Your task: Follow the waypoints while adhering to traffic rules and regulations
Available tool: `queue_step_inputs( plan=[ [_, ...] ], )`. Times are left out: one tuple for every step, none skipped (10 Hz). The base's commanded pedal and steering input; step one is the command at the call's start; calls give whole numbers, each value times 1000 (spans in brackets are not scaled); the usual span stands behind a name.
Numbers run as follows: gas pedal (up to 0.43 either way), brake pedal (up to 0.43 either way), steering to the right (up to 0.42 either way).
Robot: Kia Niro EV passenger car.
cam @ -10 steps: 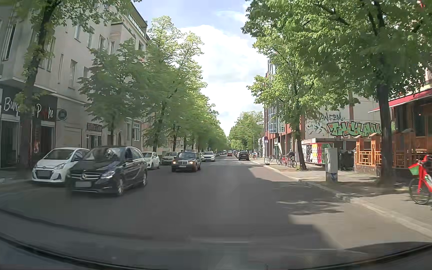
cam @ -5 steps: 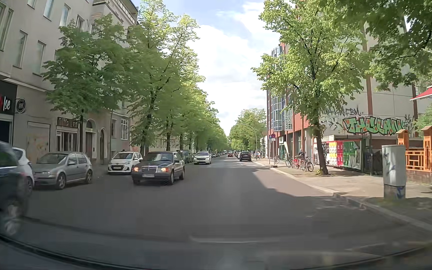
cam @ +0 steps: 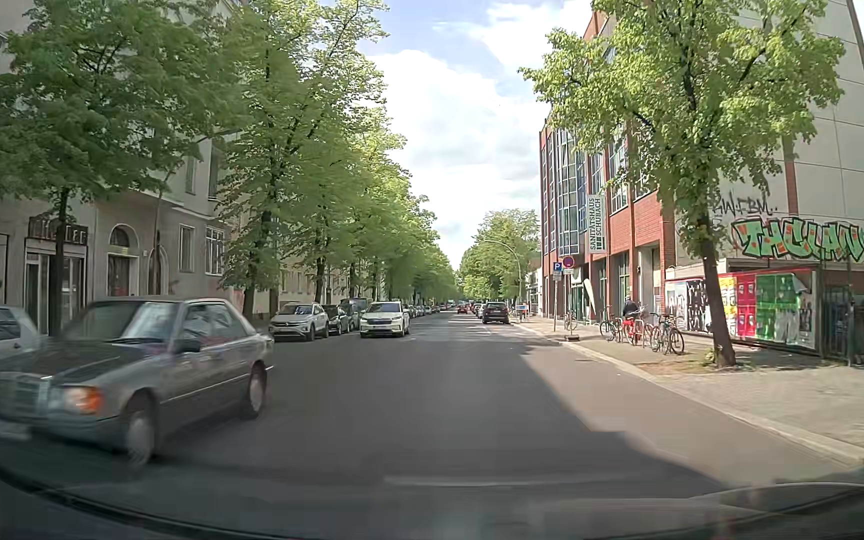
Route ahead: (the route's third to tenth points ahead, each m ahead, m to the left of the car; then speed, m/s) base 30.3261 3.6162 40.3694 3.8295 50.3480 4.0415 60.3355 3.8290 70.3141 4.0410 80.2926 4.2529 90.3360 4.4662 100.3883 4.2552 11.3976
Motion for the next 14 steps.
queue_step_inputs(
  plan=[
    [189,18,-2],
    [177,18,-2],
    [177,18,-2],
    [177,18,-3],
    [169,18,-4],
    [169,18,-5],
    [169,18,-6],
    [169,18,-7],
    [157,18,-8],
    [150,18,-7],
    [138,18,-6],
    [118,18,-6],
    [110,18,-6],
    [98,18,-6]
  ],
)
